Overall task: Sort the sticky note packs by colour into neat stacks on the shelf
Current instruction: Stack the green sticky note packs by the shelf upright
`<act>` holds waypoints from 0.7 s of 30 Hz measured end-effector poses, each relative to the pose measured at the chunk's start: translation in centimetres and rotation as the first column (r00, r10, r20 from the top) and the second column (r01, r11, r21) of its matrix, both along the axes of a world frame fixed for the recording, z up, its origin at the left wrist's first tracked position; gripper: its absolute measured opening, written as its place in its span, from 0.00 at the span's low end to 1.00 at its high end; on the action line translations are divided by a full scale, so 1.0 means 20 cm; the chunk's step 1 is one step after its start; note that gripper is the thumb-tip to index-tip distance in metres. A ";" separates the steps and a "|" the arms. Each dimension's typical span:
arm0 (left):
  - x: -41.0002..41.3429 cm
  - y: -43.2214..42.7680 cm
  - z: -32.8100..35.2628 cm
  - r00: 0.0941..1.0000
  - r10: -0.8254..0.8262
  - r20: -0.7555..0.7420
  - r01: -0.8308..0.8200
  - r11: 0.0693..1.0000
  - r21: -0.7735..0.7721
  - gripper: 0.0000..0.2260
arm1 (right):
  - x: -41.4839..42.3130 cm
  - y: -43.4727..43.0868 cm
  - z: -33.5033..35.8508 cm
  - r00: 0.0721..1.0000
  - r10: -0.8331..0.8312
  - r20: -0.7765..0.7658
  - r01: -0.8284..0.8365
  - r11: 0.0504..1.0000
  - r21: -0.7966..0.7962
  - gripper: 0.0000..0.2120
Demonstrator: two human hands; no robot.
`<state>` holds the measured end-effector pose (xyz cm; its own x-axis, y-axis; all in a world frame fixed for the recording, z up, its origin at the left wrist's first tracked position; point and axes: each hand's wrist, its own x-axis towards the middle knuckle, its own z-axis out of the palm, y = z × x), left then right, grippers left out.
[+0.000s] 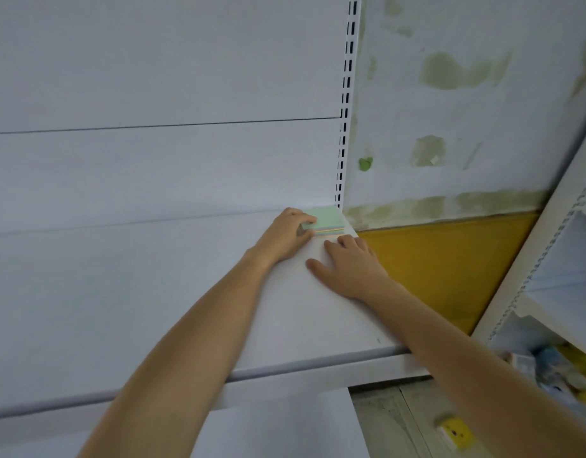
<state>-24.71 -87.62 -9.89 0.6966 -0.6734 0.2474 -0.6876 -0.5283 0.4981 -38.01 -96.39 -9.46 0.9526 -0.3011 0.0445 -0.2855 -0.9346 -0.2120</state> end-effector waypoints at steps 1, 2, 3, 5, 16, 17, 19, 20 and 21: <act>-0.01 0.01 0.01 1.000 0.000 0.000 0.000 1.000 0.005 0.18 | 0.00 0.00 0.00 1.000 0.000 -0.003 0.000 1.000 0.000 0.27; -0.02 0.01 0.01 1.000 0.003 0.008 -0.003 1.000 0.005 0.18 | 0.00 0.01 0.00 1.000 0.001 -0.001 -0.001 1.000 0.003 0.26; -0.02 0.02 0.02 1.000 0.015 0.022 -0.016 1.000 0.008 0.19 | 0.00 0.01 0.00 1.000 0.004 0.009 -0.004 1.000 0.004 0.26; -0.01 0.06 0.05 0.996 0.051 0.071 -0.052 0.999 0.014 0.19 | 0.00 0.02 0.01 0.999 0.030 0.042 -0.029 0.999 -0.025 0.26; 0.11 1.17 0.30 0.853 0.344 0.392 -0.444 0.873 0.201 0.20 | 0.33 0.79 0.14 0.903 0.428 0.051 -0.416 0.896 -0.158 0.23; 0.10 1.32 0.31 0.836 0.385 0.392 -0.484 0.853 0.195 0.20 | 0.36 0.93 0.15 0.885 0.462 0.054 -0.449 0.879 -0.157 0.23; 0.07 1.62 0.31 0.801 0.446 0.400 -0.546 0.818 0.180 0.19 | 0.42 1.21 0.15 0.852 0.519 0.064 -0.505 0.849 -0.155 0.22; 0.06 1.77 0.32 0.780 0.475 0.407 -0.576 0.799 0.173 0.19 | 0.44 1.35 0.15 0.835 0.546 0.069 -0.531 0.833 -0.155 0.22; 0.06 1.91 0.32 0.759 0.504 0.411 -0.606 0.778 0.166 0.19 | 0.46 1.49 0.15 0.817 0.572 0.073 -0.557 0.816 -0.156 0.21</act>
<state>-23.50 -49.44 -3.57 0.8790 -0.2655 0.3961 -0.3194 -0.9446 0.0757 -28.73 -66.67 -6.42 0.9394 0.3033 0.1599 0.3190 -0.9440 -0.0839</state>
